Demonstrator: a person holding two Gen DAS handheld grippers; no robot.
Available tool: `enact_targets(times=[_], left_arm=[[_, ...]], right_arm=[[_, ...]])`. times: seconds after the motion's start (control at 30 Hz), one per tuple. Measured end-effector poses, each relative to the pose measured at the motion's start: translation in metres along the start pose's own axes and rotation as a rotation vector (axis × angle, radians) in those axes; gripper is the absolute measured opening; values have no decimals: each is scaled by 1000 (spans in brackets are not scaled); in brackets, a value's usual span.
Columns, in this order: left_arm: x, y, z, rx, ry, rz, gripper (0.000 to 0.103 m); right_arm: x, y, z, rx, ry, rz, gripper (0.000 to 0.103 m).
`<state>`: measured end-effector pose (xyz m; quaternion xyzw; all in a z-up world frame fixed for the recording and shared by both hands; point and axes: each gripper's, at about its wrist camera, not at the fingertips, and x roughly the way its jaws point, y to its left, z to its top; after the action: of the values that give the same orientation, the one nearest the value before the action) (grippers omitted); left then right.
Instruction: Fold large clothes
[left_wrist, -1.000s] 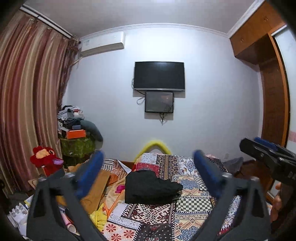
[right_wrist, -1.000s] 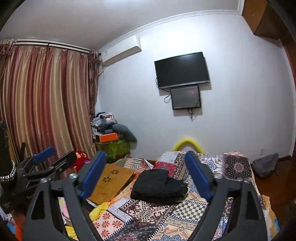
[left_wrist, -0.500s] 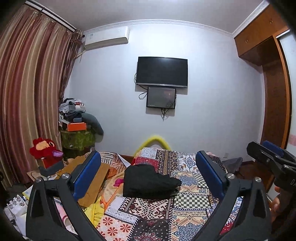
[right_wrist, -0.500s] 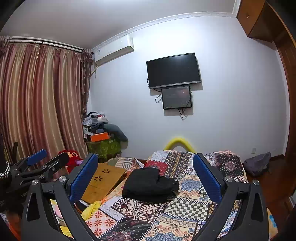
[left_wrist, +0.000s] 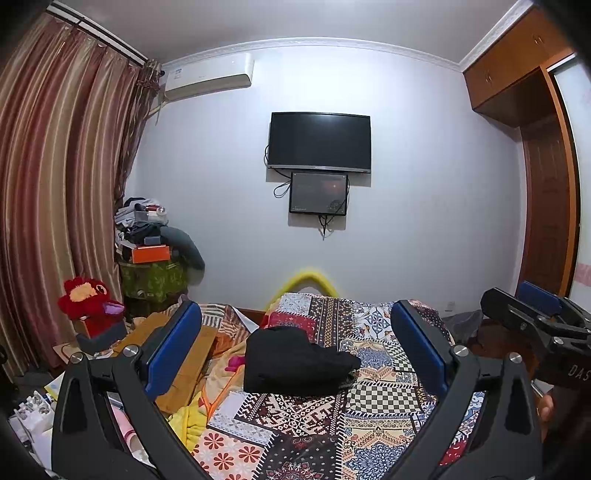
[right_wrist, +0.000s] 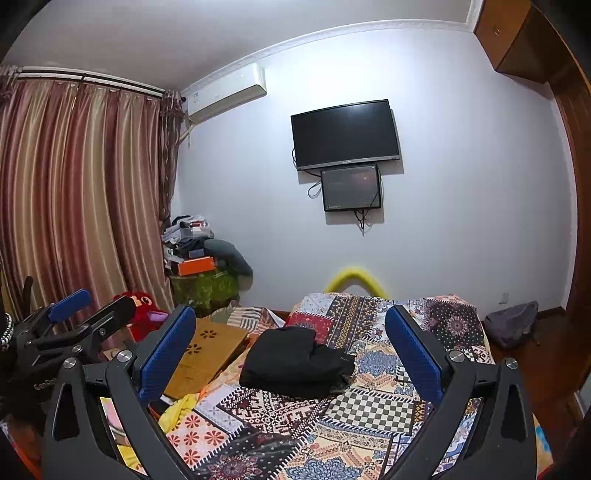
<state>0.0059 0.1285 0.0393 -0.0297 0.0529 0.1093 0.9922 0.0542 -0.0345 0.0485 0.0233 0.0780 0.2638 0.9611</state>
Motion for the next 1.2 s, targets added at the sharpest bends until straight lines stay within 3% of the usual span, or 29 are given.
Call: enact_targets(times=[1.2], left_arm=[[14, 2, -9, -5, 63, -47, 103]], right_arm=[[4, 5, 3, -12, 42, -34, 102]])
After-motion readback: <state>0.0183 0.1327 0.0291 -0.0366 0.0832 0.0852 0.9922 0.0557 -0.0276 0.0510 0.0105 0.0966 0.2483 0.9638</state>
